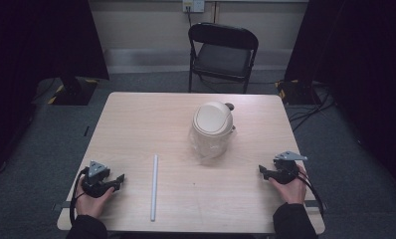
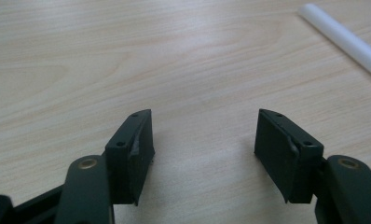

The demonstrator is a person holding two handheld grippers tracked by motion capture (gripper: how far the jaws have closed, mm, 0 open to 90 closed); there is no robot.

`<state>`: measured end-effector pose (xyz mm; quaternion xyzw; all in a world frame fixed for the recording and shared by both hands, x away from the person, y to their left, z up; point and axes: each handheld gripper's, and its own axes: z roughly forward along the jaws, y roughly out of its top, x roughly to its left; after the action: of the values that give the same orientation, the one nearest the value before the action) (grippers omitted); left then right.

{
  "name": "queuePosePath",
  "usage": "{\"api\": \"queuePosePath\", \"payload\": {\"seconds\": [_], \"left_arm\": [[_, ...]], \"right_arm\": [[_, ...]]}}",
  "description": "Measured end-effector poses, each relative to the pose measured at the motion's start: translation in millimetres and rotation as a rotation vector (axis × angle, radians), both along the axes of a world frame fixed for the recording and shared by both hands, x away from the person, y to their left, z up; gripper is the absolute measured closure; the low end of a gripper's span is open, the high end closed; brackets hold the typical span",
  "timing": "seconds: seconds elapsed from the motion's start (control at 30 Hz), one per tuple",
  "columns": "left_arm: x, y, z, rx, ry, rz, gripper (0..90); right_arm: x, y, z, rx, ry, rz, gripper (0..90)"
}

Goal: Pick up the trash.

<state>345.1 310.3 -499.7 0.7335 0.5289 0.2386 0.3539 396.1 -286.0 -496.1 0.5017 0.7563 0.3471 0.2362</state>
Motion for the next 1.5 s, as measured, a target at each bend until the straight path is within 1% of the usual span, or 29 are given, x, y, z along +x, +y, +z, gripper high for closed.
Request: {"api": "queuePosePath", "payload": {"seconds": [0.07,0.1,0.17,0.2,0.27,0.3,0.37,0.4,0.43,0.47,0.53,0.57,0.63,0.73,0.77,0.8,0.83,0.87,0.9,0.93,0.97,1.07,1.2,1.27,1.37,1.5], "left_arm": [[-0.8,-1.1,0.9,-0.015,-0.010,-0.001,37.8],[-1.2,-1.3,1.8,-0.013,-0.015,-0.005,37.8],[-2.2,-3.0,3.0,-0.025,-0.025,-0.006,38.2],[-2.5,-3.3,3.7,-0.020,-0.031,-0.010,38.3],[-3.6,-5.2,4.8,-0.031,-0.040,-0.008,38.7],[-4.1,-5.2,5.6,-0.028,-0.045,-0.014,39.0],[-4.9,-6.3,6.6,-0.037,-0.055,-0.016,39.1],[-5.5,-7.0,7.3,-0.040,-0.060,-0.015,39.3],[-5.9,-7.4,7.9,-0.042,-0.065,-0.019,39.3],[-6.4,-9.0,8.2,-0.054,-0.072,-0.016,39.4],[-7.1,-10.2,9.3,-0.053,-0.075,-0.025,39.5],[-7.4,-11.6,9.4,-0.056,-0.078,-0.027,39.5],[-7.8,-14.2,9.4,-0.058,-0.080,-0.036,39.7],[-8.1,-17.7,9.4,-0.047,-0.072,-0.049,39.7],[-8.0,-19.1,8.7,-0.052,-0.073,-0.052,39.8],[-7.9,-20.0,8.2,-0.051,-0.070,-0.055,39.8],[-7.7,-20.7,7.6,-0.048,-0.065,-0.057,39.8],[-7.4,-20.9,6.9,-0.045,-0.064,-0.062,39.7],[-7.4,-21.4,6.2,-0.046,-0.057,-0.061,39.8],[-7.3,-21.3,5.2,-0.044,-0.052,-0.061,39.8],[-7.3,-21.3,5.2,-0.044,-0.052,-0.061,39.8],[-6.7,-20.8,3.9,-0.045,-0.049,-0.059,39.8],[-4.6,-21.7,1.5,-0.045,-0.037,-0.061,39.6],[-3.8,-22.3,1.1,-0.036,-0.026,-0.065,39.5],[-3.3,-22.4,0.9,-0.035,-0.018,-0.064,39.1],[-2.2,-22.1,0.1,-0.032,0.007,-0.059,38.7]], "right_arm": [[-1.2,-1.2,4.1,0.009,-0.015,-0.009,33.3],[-1.9,-1.4,6.9,0.016,-0.027,-0.018,33.2],[-3.2,-2.0,13.6,0.027,-0.054,-0.027,33.0],[-4.1,-2.1,17.1,0.035,-0.069,-0.030,33.0],[-6.2,-2.2,24.0,0.048,-0.100,-0.033,33.0],[-7.3,-1.9,28.2,0.053,-0.117,-0.034,33.0],[-9.0,-1.0,34.5,0.068,-0.137,-0.033,32.9],[-10.4,0.2,39.7,0.077,-0.154,-0.030,32.8],[-10.4,0.2,39.7,0.077,-0.154,-0.030,32.8],[-11.1,1.2,42.5,0.081,-0.163,-0.028,32.8],[-12.6,3.3,47.7,0.094,-0.191,-0.021,32.5],[-13.3,4.6,50.3,0.099,-0.198,-0.019,31.9],[-14.6,7.1,55.2,0.096,-0.218,-0.011,30.6],[-16.5,11.5,61.9,0.106,-0.248,-0.001,29.9],[-17.1,13.3,64.1,0.114,-0.257,0.002,29.9],[-18.4,17.0,68.2,0.135,-0.278,0.022,29.6],[-18.4,17.0,68.2,0.135,-0.278,0.022,29.6],[-19.3,19.2,70.3,0.142,-0.288,0.030,29.4],[-20.0,21.8,72.4,0.149,-0.295,0.044,28.9],[-21.2,27.5,77.1,0.147,-0.312,0.062,28.3],[-21.2,27.5,77.1,0.147,-0.312,0.062,28.3],[-21.6,38.6,85.2,0.156,-0.343,0.095,27.3],[-20.7,58.6,96.6,0.181,-0.386,0.149,26.6],[-18.7,69.8,102.0,0.194,-0.395,0.181,26.5],[-13.5,87.3,109.4,0.198,-0.409,0.224,26.5],[-6.4,106.6,116.8,0.205,-0.424,0.263,26.4]]}}
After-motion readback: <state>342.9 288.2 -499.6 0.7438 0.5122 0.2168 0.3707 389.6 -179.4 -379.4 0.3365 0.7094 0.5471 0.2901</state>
